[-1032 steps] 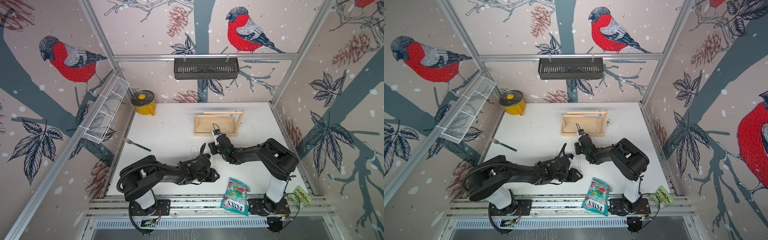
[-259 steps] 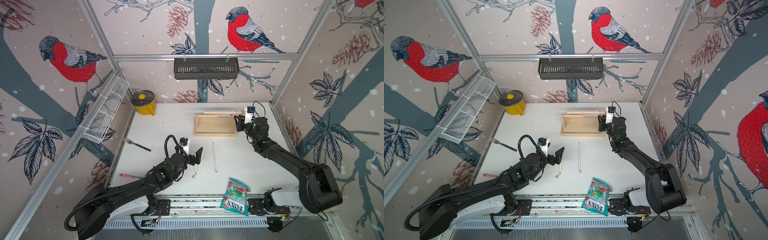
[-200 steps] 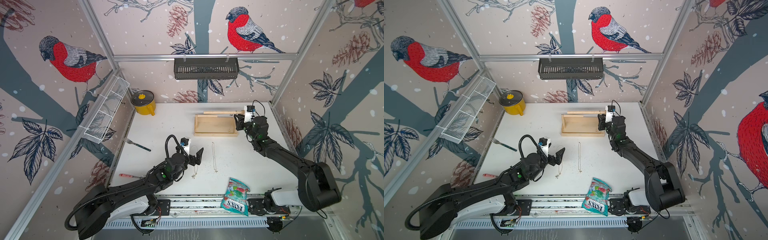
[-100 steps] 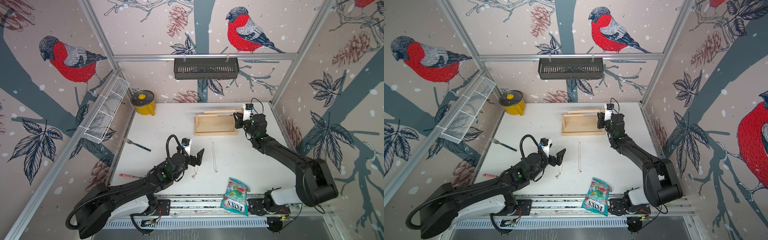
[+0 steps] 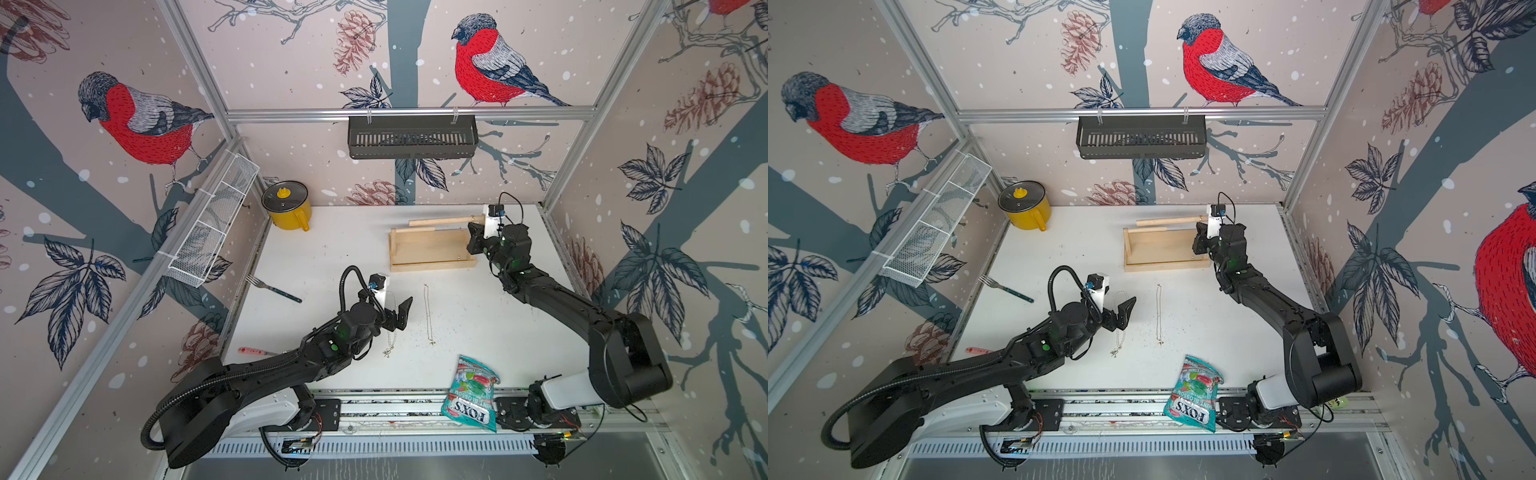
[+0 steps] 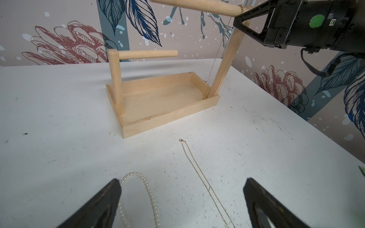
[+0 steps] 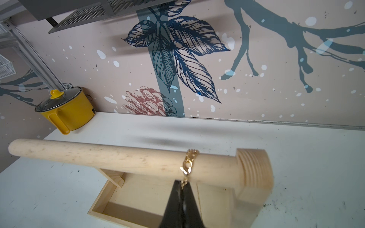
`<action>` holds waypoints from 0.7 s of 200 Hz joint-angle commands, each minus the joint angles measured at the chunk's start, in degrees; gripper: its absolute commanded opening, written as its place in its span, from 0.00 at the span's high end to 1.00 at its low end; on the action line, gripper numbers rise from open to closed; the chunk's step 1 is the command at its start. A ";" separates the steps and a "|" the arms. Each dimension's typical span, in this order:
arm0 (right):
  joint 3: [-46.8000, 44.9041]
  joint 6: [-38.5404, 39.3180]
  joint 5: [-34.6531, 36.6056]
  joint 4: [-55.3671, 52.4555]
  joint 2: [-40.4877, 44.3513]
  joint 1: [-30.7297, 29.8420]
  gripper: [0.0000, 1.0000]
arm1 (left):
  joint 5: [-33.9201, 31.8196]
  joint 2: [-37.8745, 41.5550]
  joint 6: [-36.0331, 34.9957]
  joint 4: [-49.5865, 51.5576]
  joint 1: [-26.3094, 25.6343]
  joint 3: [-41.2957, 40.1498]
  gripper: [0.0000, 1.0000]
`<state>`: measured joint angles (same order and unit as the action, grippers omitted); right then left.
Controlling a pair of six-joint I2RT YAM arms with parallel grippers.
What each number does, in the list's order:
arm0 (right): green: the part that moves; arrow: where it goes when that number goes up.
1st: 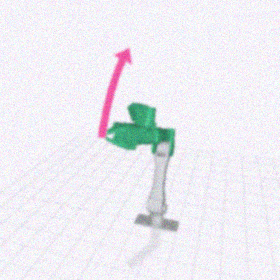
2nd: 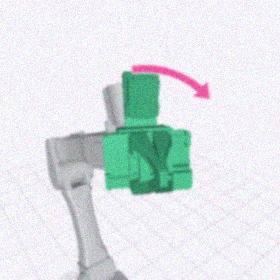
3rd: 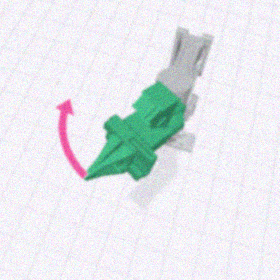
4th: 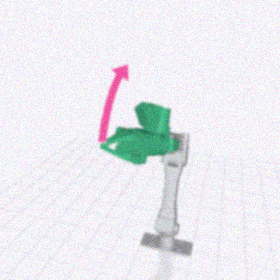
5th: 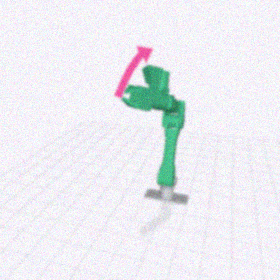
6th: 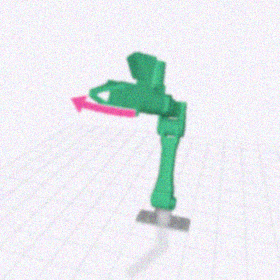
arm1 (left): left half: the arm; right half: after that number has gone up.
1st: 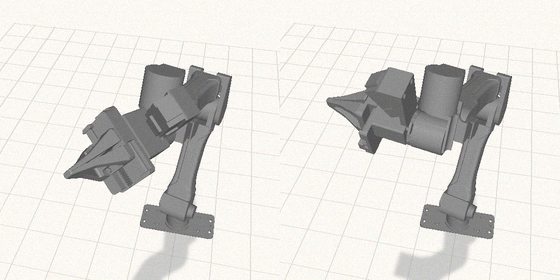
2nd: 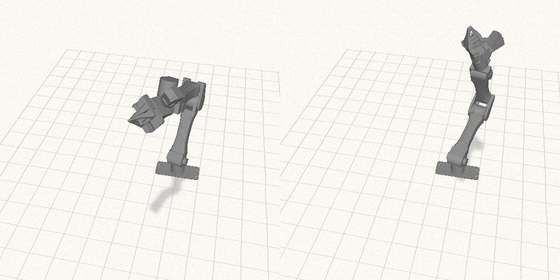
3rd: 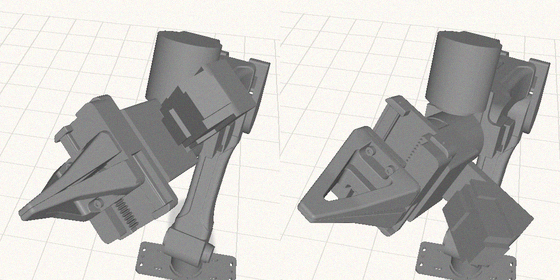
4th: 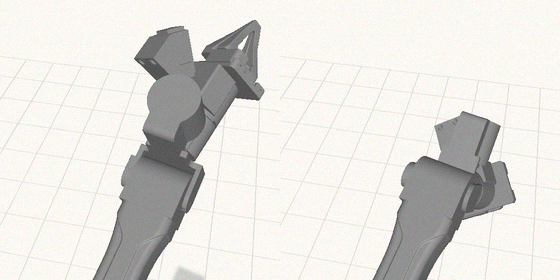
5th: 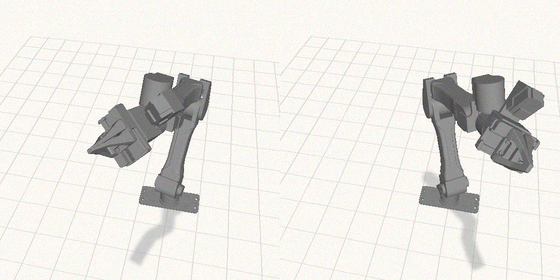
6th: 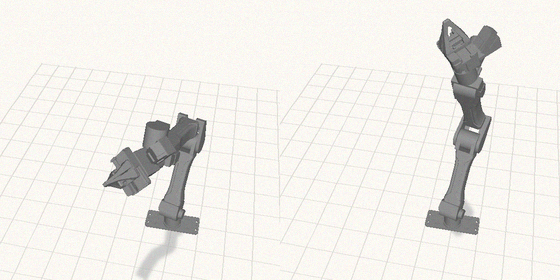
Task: Take the necklace off the jewelry display stand
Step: Take off the necklace from the stand.
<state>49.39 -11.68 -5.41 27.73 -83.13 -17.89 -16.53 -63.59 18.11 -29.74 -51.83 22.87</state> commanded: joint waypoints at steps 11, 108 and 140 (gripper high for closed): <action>0.82 1.40 0.49 -0.36 0.15 -0.36 0.97 | 2.74 -1.98 3.57 -2.41 3.37 0.94 0.03; 1.59 2.68 1.83 -2.20 0.23 -5.16 0.98 | 4.58 -5.91 3.23 -4.18 6.11 1.40 0.03; 2.35 3.07 2.43 -2.42 -0.18 -7.26 0.98 | 4.93 -6.97 3.69 -4.96 6.16 1.16 0.03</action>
<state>50.89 -9.85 -4.14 25.36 -83.11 -24.05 -12.05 -69.91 21.63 -31.03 -45.78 24.03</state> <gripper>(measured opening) 0.048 0.968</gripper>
